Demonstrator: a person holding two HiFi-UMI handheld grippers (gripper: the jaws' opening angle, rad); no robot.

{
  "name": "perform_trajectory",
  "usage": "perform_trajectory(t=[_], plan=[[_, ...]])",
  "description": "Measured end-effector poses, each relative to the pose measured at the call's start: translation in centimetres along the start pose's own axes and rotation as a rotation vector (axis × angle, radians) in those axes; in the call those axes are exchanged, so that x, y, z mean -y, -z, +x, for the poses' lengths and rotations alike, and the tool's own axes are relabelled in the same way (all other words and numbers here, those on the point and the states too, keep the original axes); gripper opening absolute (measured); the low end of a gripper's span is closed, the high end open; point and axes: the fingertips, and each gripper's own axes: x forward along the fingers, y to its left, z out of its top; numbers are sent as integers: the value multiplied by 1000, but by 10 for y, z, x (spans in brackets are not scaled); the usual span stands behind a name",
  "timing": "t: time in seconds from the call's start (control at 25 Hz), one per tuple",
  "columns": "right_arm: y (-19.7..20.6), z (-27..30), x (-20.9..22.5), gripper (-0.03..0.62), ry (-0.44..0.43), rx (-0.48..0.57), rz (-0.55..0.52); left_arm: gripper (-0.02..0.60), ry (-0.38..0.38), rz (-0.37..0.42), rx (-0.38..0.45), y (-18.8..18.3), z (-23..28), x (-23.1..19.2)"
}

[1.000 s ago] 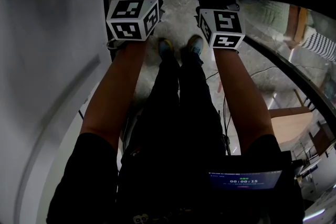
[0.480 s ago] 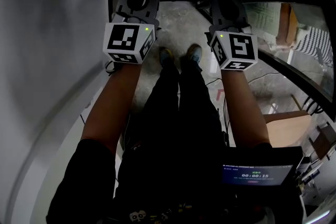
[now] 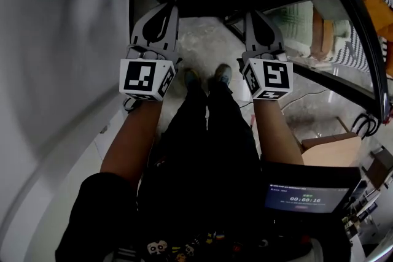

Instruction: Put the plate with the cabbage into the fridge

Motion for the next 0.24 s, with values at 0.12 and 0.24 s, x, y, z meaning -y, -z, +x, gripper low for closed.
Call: perform_trajectory(t=[0.12, 0.24], plan=[[-6, -10, -7, 5, -13, 14, -1, 11, 2, 11, 20, -11, -8, 6], [-7, -19, -11, 5, -17, -3, 21, 9, 1, 18, 28, -18, -13, 12]])
